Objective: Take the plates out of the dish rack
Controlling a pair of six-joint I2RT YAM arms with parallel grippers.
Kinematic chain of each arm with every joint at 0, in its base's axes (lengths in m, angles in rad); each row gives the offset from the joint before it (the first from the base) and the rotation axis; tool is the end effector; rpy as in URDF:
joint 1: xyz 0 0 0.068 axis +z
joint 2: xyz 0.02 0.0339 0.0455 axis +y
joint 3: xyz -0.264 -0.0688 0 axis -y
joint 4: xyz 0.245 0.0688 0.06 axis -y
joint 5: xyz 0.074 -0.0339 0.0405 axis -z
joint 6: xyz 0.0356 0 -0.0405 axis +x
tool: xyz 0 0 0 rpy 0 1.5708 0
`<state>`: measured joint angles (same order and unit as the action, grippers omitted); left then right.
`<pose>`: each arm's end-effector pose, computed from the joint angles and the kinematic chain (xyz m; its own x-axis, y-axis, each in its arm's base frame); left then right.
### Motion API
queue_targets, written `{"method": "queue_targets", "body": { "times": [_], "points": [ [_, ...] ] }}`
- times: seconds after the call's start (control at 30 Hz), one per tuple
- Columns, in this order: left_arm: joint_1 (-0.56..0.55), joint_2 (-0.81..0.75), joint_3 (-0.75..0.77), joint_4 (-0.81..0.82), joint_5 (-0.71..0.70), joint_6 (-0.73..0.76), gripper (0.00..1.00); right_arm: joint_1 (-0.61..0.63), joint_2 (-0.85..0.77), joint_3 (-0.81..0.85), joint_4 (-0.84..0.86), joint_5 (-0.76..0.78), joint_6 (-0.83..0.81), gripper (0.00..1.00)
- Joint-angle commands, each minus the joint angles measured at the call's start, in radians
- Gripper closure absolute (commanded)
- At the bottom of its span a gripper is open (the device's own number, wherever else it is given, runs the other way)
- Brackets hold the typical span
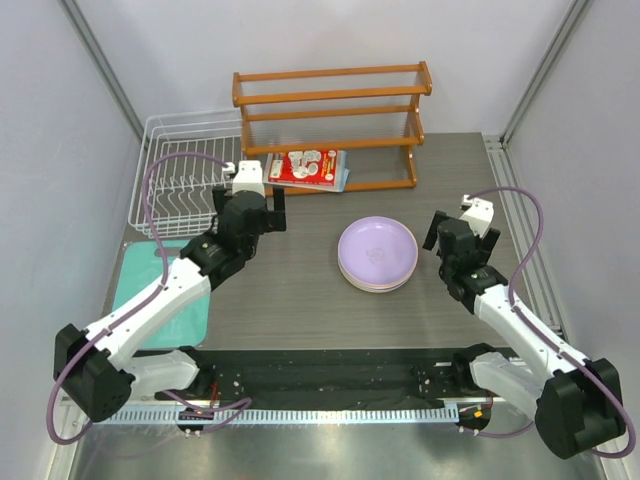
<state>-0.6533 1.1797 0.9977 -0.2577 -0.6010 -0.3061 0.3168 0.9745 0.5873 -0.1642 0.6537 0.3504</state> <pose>0.2224 -0.1449 0.3282 -0.3509 -0.0444 -0.9353 -0.0113 0.9990 -0.0432 0.2047 0.0443 0.2414 -0.3835 0.1611 -0.9094 0.4009 0.9161 -0.0068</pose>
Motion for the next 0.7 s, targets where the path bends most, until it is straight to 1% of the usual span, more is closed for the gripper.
{"method": "queue_targets", "body": {
  "times": [0.0, 0.07, 0.27, 0.47, 0.67],
  "points": [
    [0.007, -0.067, -0.022, 0.112, -0.019, 0.055, 0.01, 0.004, -0.025, -0.102, 0.352, 0.118, -0.097, 0.00],
    [0.012, -0.097, -0.047, 0.132, -0.010, 0.055, 0.00, 0.007, -0.023, -0.144, 0.449, 0.110, -0.154, 0.00],
    [0.023, -0.134, -0.091, 0.153, 0.033, 0.048, 0.01, 0.013, 0.021, -0.179, 0.525, 0.095, -0.195, 0.00],
    [0.026, -0.121, -0.110, 0.133, 0.007, 0.036, 0.01, 0.018, 0.036, -0.187, 0.523, 0.098, -0.191, 0.00],
    [0.027, -0.144, -0.142, 0.169, 0.000, 0.036, 0.00, 0.016, 0.030, -0.202, 0.542, 0.106, -0.197, 0.00]
  ]
}}
